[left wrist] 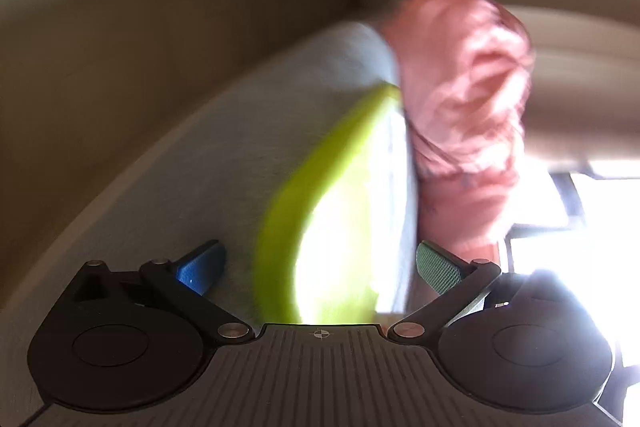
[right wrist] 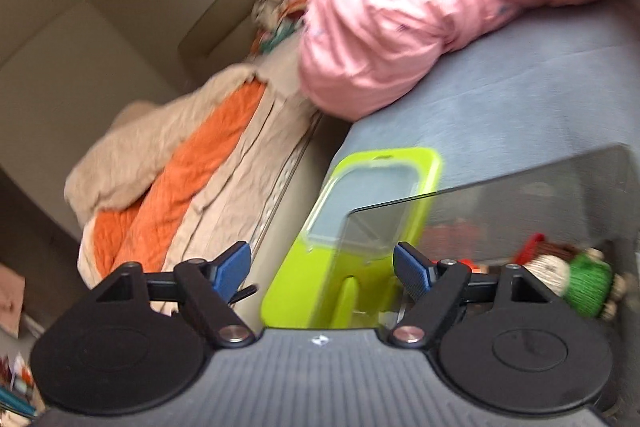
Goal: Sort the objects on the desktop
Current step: 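Move the right tool to the lime green lid beside the box, then grasp the lime green lid rim with the right tool while the left tool grips its other rim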
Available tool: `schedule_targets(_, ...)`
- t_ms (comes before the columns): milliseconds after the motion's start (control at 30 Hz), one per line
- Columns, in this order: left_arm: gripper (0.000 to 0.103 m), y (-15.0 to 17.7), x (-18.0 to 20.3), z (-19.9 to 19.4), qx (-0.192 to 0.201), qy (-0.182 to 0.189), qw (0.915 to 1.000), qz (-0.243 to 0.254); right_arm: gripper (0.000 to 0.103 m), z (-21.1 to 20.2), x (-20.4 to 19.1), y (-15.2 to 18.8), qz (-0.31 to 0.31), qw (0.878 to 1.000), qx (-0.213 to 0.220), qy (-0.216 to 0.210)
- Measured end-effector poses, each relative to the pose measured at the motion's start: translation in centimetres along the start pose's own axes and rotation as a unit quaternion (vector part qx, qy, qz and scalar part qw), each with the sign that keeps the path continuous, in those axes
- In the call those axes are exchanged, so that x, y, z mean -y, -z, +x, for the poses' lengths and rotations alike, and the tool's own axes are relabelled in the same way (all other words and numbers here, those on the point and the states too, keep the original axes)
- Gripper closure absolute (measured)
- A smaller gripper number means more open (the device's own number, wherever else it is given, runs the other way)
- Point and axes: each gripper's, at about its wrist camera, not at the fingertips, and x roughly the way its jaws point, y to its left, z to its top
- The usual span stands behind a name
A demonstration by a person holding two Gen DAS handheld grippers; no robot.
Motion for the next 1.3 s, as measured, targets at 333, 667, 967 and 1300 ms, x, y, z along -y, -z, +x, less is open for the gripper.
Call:
schedule_targets(333,0.000,1.3,2.9,3.0,-0.014,-0.048,0.9976,0.048,0.016,5.3,-3.5,-0.4,-0.030,0.999,-0.045,-0.008)
schedule_targets(667,0.000,1.3,6.7,1.7,0.060,0.119,0.9911,-0.002,0.016,2.3,-2.8,0.7,-0.020,0.999,-0.016,-0.023)
schedule_targets(967,0.000,4.9,14.1,6.7,0.085,-0.118,0.9645,0.221,0.016,2.1,-0.5,1.6,0.027,0.999,-0.008,-0.030)
schedule_targets(1300,0.092,0.7,13.4,7.5,0.111,0.021,0.9933,-0.023,0.011,5.6,-0.3,1.5,0.145,0.986,-0.053,-0.056)
